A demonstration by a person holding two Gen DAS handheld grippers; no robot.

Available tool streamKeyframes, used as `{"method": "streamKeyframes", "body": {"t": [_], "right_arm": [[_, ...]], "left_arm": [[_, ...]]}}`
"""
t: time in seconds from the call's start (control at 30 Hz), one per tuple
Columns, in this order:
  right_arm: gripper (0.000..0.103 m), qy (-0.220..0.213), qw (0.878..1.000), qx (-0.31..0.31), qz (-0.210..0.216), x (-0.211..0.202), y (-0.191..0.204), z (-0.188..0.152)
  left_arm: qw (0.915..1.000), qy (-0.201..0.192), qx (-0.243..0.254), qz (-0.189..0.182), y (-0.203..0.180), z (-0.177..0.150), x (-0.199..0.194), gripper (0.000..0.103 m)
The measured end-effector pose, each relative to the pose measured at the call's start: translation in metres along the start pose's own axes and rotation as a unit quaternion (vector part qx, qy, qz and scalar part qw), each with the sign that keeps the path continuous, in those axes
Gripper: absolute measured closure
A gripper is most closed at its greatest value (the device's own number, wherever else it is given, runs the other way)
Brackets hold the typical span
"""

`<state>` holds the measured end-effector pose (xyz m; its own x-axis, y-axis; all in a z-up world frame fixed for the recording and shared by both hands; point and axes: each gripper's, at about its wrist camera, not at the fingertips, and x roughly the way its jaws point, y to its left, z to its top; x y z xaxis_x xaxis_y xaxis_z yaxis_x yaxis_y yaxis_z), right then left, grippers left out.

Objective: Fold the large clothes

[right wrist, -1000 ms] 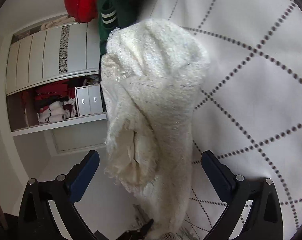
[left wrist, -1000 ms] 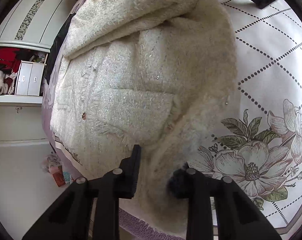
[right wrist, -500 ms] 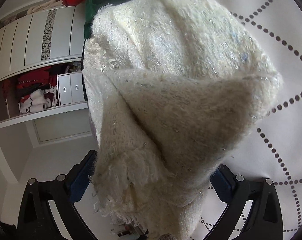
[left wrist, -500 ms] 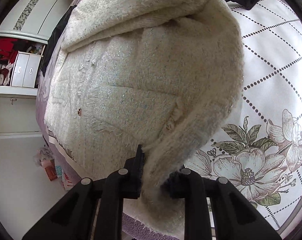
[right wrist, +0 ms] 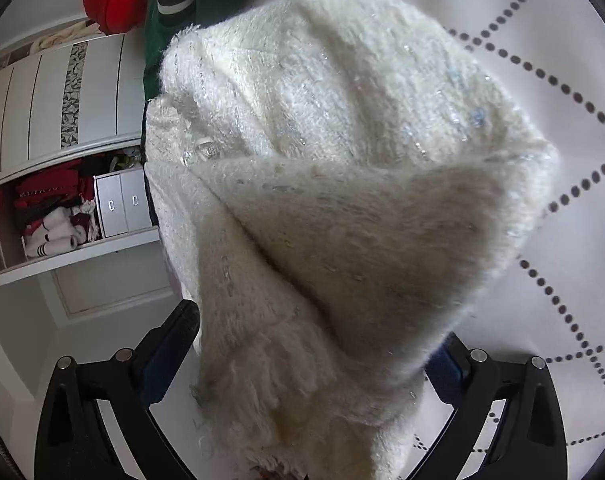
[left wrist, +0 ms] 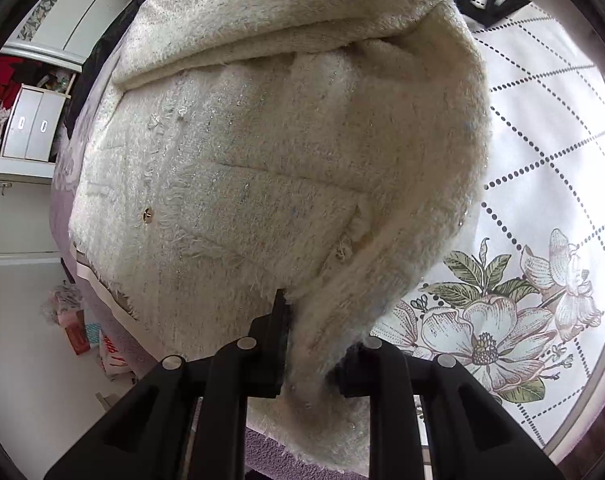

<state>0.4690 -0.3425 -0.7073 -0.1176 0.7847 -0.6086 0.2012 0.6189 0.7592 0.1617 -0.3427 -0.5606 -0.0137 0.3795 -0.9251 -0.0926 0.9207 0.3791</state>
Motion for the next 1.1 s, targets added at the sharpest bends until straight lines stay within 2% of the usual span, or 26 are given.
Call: {"method": "streamKeyframes", "body": {"t": [0.03, 0.07, 0.17, 0.3, 0.4, 0.53, 0.63, 0.8, 0.93, 1.0, 1.07, 1.1], "right_arm": [[0.063, 0.005, 1.000, -0.001, -0.010, 0.005, 0.004, -0.002], [0.069, -0.001, 1.000, 0.002, -0.012, 0.006, 0.009, -0.004], [0.078, -0.019, 1.000, -0.005, -0.019, -0.006, 0.036, -0.015], [0.080, -0.033, 0.999, -0.014, -0.038, -0.024, 0.096, -0.035], [0.081, -0.040, 0.997, -0.025, -0.062, -0.029, 0.146, -0.044], [0.081, -0.047, 0.993, -0.043, -0.099, -0.013, 0.217, -0.046], [0.081, -0.049, 0.990, -0.039, -0.130, 0.017, 0.269, -0.041], [0.081, -0.049, 0.979, -0.051, -0.189, 0.096, 0.329, -0.026], [0.081, -0.039, 0.965, -0.061, -0.253, 0.173, 0.350, -0.011], [0.081, -0.035, 0.953, -0.071, -0.294, 0.212, 0.355, -0.005], [0.079, -0.015, 0.938, -0.090, -0.334, 0.249, 0.357, 0.000], [0.077, -0.011, 0.931, -0.097, -0.352, 0.263, 0.360, 0.001]], "left_arm": [[1.0000, -0.002, -0.004, -0.009, 0.005, 0.001, -0.003, 0.087], [0.9999, -0.005, -0.007, -0.015, 0.008, 0.001, -0.006, 0.087], [0.9988, -0.022, -0.008, -0.044, 0.028, 0.001, -0.022, 0.089], [0.9966, -0.042, -0.007, -0.071, 0.071, 0.000, -0.045, 0.090], [0.9944, -0.057, -0.020, -0.087, 0.117, 0.005, -0.061, 0.090], [0.9906, -0.062, -0.051, -0.111, 0.184, 0.014, -0.066, 0.090], [0.9853, -0.051, -0.084, -0.140, 0.238, 0.025, -0.055, 0.090], [0.9782, -0.039, -0.120, -0.165, 0.319, 0.049, -0.006, 0.090], [0.9700, -0.011, -0.155, -0.187, 0.371, 0.059, 0.057, 0.090], [0.9671, 0.007, -0.159, -0.199, 0.387, 0.063, 0.094, 0.084], [0.9618, 0.018, -0.171, -0.213, 0.404, 0.066, 0.129, 0.083], [0.9582, 0.028, -0.175, -0.224, 0.410, 0.066, 0.143, 0.077]]}}
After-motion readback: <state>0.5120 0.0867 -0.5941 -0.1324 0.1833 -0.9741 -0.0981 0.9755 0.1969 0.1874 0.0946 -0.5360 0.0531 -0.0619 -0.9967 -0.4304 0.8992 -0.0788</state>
